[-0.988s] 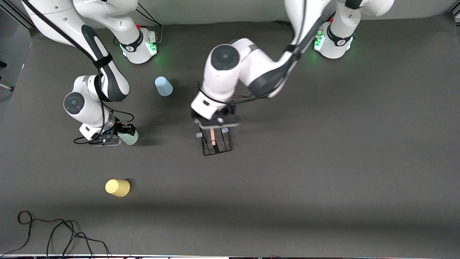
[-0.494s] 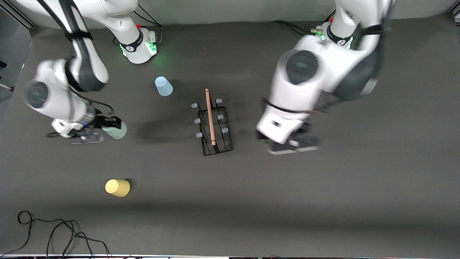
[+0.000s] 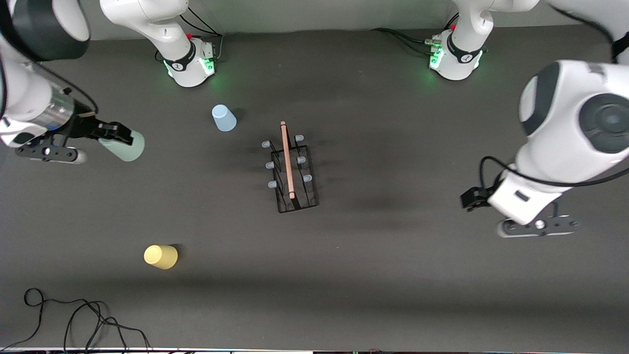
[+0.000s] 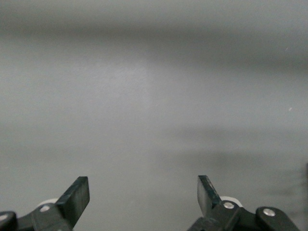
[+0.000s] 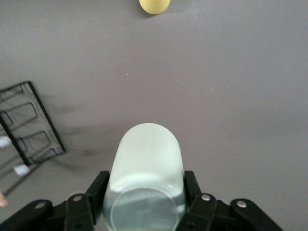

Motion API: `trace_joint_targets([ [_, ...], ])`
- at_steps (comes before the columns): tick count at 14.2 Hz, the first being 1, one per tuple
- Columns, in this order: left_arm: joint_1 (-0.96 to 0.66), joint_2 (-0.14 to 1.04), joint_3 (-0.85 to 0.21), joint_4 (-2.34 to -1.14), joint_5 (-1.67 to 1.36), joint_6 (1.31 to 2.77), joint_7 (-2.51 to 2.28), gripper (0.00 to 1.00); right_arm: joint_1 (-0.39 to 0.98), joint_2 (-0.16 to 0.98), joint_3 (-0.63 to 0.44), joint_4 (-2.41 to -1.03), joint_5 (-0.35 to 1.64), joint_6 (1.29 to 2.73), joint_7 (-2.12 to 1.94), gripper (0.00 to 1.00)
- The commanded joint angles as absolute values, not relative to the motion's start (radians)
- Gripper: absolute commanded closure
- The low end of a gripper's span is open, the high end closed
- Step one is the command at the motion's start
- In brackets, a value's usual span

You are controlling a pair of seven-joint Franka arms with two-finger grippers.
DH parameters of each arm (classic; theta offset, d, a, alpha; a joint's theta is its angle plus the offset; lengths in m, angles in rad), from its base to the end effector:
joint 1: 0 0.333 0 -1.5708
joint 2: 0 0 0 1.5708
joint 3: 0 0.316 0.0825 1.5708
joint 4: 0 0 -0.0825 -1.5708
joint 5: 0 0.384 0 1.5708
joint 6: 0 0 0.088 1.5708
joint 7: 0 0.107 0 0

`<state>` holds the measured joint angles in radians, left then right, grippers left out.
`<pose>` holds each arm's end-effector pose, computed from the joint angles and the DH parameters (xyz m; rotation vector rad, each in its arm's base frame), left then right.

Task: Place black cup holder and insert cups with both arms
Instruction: 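Open and withdraw the left gripper while the right gripper lifts the green cup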

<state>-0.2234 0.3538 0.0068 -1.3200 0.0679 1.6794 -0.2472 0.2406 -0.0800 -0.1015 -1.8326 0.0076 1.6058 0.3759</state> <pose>0.6516 -0.1374 0.5372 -3.0745 -0.0354 -0.0331 0.5161 0.0715 0.5474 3.0891 -0.3673 -0.2280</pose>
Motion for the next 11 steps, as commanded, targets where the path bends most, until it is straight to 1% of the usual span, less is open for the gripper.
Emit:
trace_joint_targets([
  [1,-0.169,0.260,-0.003,-1.420,0.084,1.669,-0.143,0.00,0.394,-0.066,-0.104,-1.809,0.008,1.583,0.737,0.80],
  [4,-0.126,0.160,-0.003,-1.526,0.090,1.683,-0.103,0.00,0.527,-0.045,-0.104,-1.809,0.080,1.615,1.065,0.80],
  [5,-0.111,0.141,-0.005,-1.540,0.095,1.684,-0.101,0.00,0.564,-0.032,-0.104,-1.812,0.093,1.643,1.142,0.80],
  [7,-0.097,0.123,-0.006,-1.540,0.084,1.666,-0.086,0.00,0.642,-0.003,-0.104,-1.813,0.098,1.695,1.259,0.80],
  [11,-0.028,0.062,-0.006,-1.540,0.008,1.589,-0.002,0.00,0.719,0.060,-0.104,-1.865,0.100,1.840,1.362,0.80],
])
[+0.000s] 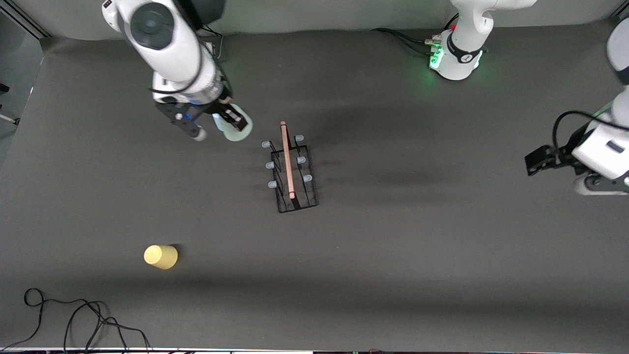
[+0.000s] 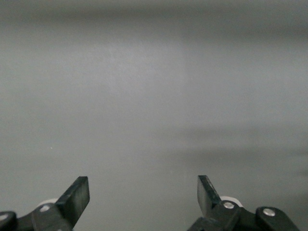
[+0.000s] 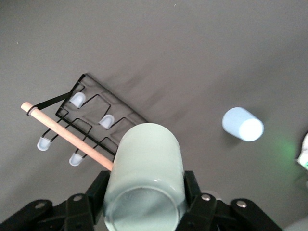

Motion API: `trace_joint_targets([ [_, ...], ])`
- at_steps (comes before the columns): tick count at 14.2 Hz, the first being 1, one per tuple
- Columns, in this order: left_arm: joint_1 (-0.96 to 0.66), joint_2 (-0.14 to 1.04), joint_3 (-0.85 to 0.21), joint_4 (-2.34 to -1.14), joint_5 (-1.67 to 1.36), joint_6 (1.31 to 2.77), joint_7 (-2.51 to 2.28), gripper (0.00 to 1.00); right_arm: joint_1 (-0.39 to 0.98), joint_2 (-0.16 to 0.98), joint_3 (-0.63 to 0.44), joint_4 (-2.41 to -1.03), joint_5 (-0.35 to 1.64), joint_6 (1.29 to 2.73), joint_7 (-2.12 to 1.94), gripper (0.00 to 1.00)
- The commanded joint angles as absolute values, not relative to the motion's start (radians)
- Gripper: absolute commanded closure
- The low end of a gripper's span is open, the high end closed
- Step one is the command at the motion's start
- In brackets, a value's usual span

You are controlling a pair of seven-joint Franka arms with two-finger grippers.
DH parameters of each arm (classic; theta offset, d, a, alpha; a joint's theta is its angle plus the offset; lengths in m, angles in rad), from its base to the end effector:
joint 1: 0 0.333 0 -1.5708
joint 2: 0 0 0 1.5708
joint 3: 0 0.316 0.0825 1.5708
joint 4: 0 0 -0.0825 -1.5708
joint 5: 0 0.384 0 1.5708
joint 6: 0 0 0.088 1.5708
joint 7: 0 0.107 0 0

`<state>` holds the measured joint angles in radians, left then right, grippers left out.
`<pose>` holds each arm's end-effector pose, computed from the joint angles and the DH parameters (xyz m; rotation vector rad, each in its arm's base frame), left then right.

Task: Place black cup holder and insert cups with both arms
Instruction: 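Open and withdraw the left gripper while the right gripper lifts the green cup, then lower the green cup onto a holder peg and open the right gripper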

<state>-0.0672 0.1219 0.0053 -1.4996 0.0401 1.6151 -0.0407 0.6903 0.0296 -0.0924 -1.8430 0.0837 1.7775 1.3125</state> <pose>0.5944 -0.0329 0.5921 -3.1004 0.0359 0.0067 0.4589 0.3219 0.4965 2.8962 -1.1163 -0.1845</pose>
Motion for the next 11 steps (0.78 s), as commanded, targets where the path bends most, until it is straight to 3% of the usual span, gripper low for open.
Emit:
trace_joint_targets([
  [1,-0.022,0.051,-0.011,-1.543,0.006,1.582,-0.002,0.00,0.727,0.063,-0.104,-1.890,0.100,1.877,1.367,0.80],
  [6,0.017,0.015,-0.018,-1.588,0.003,1.575,0.092,0.00,0.753,0.080,-0.103,-2.038,0.101,2.067,1.390,0.80],
  [11,0.015,0.035,-0.017,-1.585,0.006,1.566,0.075,0.00,0.785,0.161,-0.104,-2.066,0.101,2.166,1.414,0.80],
])
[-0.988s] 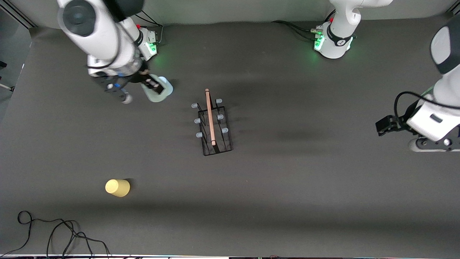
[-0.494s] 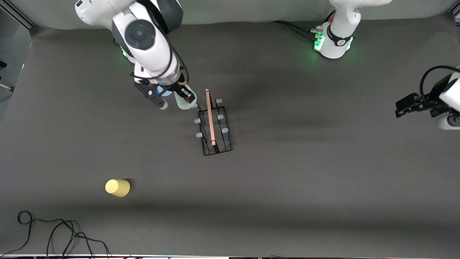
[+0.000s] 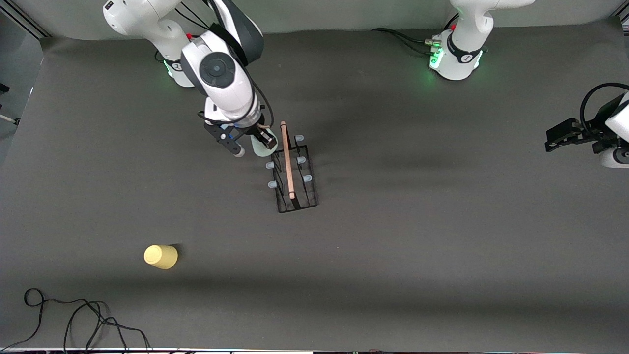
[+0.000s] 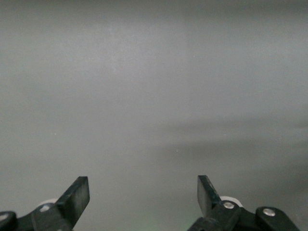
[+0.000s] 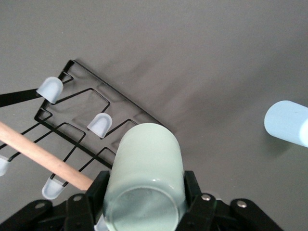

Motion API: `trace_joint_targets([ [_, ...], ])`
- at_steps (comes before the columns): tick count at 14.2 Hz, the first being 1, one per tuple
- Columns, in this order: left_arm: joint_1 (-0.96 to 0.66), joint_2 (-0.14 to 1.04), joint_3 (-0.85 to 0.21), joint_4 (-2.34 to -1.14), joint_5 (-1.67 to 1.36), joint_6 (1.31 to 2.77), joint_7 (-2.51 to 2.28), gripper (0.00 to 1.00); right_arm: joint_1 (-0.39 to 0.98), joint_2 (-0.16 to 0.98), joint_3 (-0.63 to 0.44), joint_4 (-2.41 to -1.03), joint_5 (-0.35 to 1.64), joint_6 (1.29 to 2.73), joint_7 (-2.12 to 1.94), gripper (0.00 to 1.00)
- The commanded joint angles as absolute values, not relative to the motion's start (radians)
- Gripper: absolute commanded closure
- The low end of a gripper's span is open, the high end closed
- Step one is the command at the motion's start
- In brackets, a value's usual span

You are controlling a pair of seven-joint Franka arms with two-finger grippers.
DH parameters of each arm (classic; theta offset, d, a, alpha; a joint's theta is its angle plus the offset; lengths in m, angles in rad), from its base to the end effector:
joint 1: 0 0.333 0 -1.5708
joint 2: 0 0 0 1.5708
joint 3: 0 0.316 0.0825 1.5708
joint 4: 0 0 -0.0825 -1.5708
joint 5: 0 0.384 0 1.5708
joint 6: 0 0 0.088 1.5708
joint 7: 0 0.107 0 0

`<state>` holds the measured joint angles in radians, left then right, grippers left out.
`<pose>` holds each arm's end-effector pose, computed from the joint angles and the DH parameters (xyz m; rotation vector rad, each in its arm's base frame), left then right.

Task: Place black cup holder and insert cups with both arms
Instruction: 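Lower the green cup onto a holder peg and open the right gripper, then move the right gripper to the yellow cup and grasp it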

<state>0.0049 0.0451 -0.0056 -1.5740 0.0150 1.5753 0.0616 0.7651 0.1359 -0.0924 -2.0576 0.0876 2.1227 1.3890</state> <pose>0.5674 0.0013 0.5981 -3.1259 0.0980 0.0692 0.4388 0.3557 0.3654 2.8853 -1.1599 -0.1366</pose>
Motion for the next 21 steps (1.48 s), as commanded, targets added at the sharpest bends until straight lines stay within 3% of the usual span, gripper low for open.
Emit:
trace_joint_targets([
  [1,0.015,0.037,-0.018,-1.582,0.005,1.569,0.075,0.00,0.787,0.163,-0.103,-2.089,0.101,2.202,1.416,0.80],
  [3,0.008,0.046,-0.017,-1.569,0.005,1.571,0.074,0.00,0.787,0.164,-0.103,-2.135,0.101,2.264,1.416,0.79],
  [4,0.008,0.048,-0.017,-1.569,0.005,1.578,0.074,0.00,0.785,0.167,-0.103,-2.146,0.101,2.282,1.416,0.74],
  [6,0.011,0.060,-0.017,-1.571,0.005,1.578,0.074,0.00,0.785,0.190,-0.104,-2.143,0.130,2.290,1.430,0.00],
  [10,0.005,0.060,-0.018,-1.552,0.003,1.577,0.074,0.00,0.784,0.170,-0.113,-2.099,0.156,2.235,1.416,0.00],
  [14,0.012,0.057,-0.018,-1.539,0.002,1.568,0.074,0.00,0.773,0.163,-0.142,-1.887,0.153,1.943,1.390,0.00],
  [18,0.006,0.057,-0.018,-1.539,0.002,1.568,0.077,0.00,0.772,0.167,-0.285,-1.698,0.152,1.718,1.098,0.00],
  [21,0.005,0.048,-0.018,-1.546,0.003,1.565,0.075,0.00,0.769,0.184,-0.466,-1.626,0.144,1.683,0.710,0.00],
])
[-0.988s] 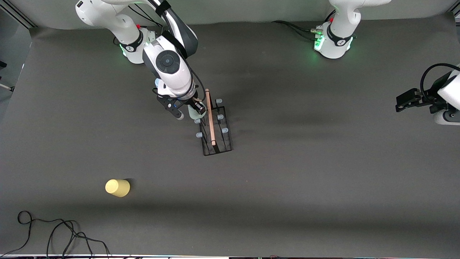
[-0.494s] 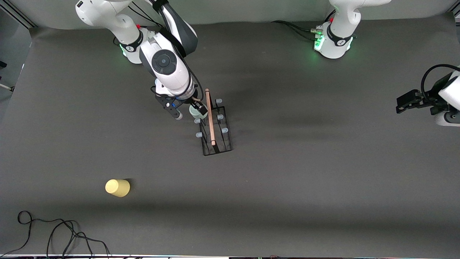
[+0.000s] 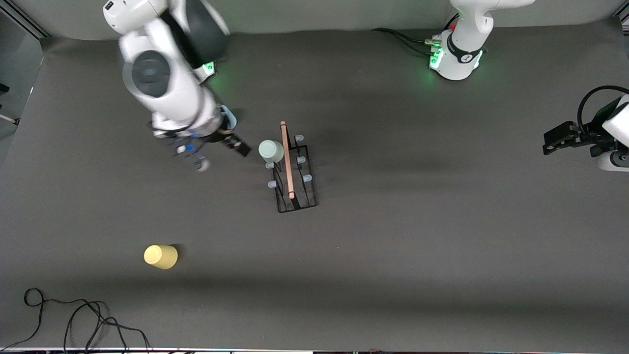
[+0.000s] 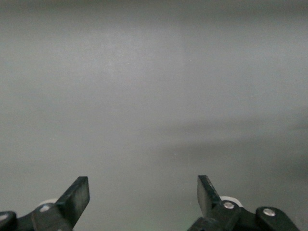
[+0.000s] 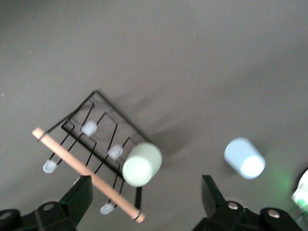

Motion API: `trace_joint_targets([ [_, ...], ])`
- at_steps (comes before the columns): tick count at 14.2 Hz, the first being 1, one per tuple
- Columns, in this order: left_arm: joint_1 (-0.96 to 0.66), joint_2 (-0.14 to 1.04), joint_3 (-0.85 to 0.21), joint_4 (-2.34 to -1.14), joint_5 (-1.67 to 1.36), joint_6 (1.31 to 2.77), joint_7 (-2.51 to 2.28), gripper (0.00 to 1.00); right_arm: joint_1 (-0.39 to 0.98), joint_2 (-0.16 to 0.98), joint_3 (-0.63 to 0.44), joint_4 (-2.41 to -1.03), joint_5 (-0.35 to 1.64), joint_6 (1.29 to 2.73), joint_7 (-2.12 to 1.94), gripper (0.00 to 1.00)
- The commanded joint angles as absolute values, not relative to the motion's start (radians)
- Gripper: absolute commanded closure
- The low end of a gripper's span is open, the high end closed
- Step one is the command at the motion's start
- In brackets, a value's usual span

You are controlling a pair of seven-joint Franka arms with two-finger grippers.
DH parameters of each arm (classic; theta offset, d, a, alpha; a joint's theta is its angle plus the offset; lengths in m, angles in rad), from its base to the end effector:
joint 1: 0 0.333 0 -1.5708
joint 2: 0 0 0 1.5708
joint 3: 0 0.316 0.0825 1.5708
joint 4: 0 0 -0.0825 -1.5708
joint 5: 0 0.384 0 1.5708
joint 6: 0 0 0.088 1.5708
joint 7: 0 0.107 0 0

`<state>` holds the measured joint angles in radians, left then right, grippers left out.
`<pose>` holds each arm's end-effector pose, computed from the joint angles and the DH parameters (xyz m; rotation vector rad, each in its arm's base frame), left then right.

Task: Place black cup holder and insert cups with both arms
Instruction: 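Move the right gripper to the yellow cup and grasp it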

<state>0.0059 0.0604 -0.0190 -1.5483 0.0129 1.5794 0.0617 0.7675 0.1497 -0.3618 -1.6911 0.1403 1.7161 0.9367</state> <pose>0.5731 -0.0058 0.6018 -3.1280 0.1175 0.0463 0.5358 0.2563 0.4988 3.0076 -0.8626 -0.2226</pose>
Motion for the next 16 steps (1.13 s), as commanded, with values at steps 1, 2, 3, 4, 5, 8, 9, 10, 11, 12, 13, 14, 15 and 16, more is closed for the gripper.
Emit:
trace_joint_targets([
  [1,0.009,0.046,-0.018,-1.545,0.003,1.565,0.083,0.00,0.762,0.201,-0.529,-1.609,0.146,1.684,0.572,0.00],
  [2,0.015,0.045,-0.017,-1.545,0.003,1.565,0.087,0.00,0.744,0.234,-0.575,-1.586,0.147,1.689,0.439,0.00],
  [3,0.017,0.046,-0.017,-1.546,0.003,1.565,0.087,0.00,0.712,0.277,-0.595,-1.556,0.155,1.693,0.329,0.00],
  [4,0.017,0.045,-0.017,-1.546,0.003,1.565,0.087,0.00,0.656,0.323,-0.597,-1.513,0.158,1.698,0.220,0.00],
  [5,0.017,0.044,-0.015,-1.545,0.002,1.565,0.087,0.00,0.603,0.375,-0.597,-1.476,0.161,1.706,0.137,0.00],
  [8,0.018,0.048,-0.011,-1.546,-0.023,1.566,0.090,0.00,0.505,0.489,-0.592,-1.419,0.234,1.807,-0.068,0.00],
  [9,0.023,0.051,-0.009,-1.545,-0.046,1.566,0.091,0.00,0.500,0.517,-0.591,-1.419,0.245,1.860,-0.099,0.00],
  [10,0.031,0.051,-0.008,-1.545,-0.057,1.566,0.091,0.00,0.499,0.540,-0.591,-1.427,0.245,1.929,-0.104,0.00],
  [11,0.032,0.051,-0.008,-1.546,-0.057,1.565,0.092,0.00,0.492,0.572,-0.591,-1.428,0.247,1.975,-0.106,0.00],
  [12,0.034,0.051,-0.008,-1.545,-0.057,1.565,0.091,0.00,0.486,0.600,-0.589,-1.428,0.250,2.006,-0.115,0.00],
  [13,0.035,0.051,-0.008,-1.545,-0.051,1.565,0.092,0.00,0.486,0.633,-0.589,-1.428,0.267,2.061,-0.121,0.00],
  [14,0.035,0.051,-0.008,-1.545,-0.045,1.565,0.092,0.00,0.483,0.665,-0.589,-1.430,0.290,2.110,-0.150,0.00],
  [15,0.035,0.051,-0.008,-1.546,-0.043,1.565,0.091,0.00,0.470,0.702,-0.589,-1.434,0.328,2.152,-0.188,0.00],
  [16,0.035,0.051,-0.008,-1.548,-0.043,1.565,0.092,0.00,0.456,0.734,-0.588,-1.434,0.375,2.196,-0.213,0.00],
])
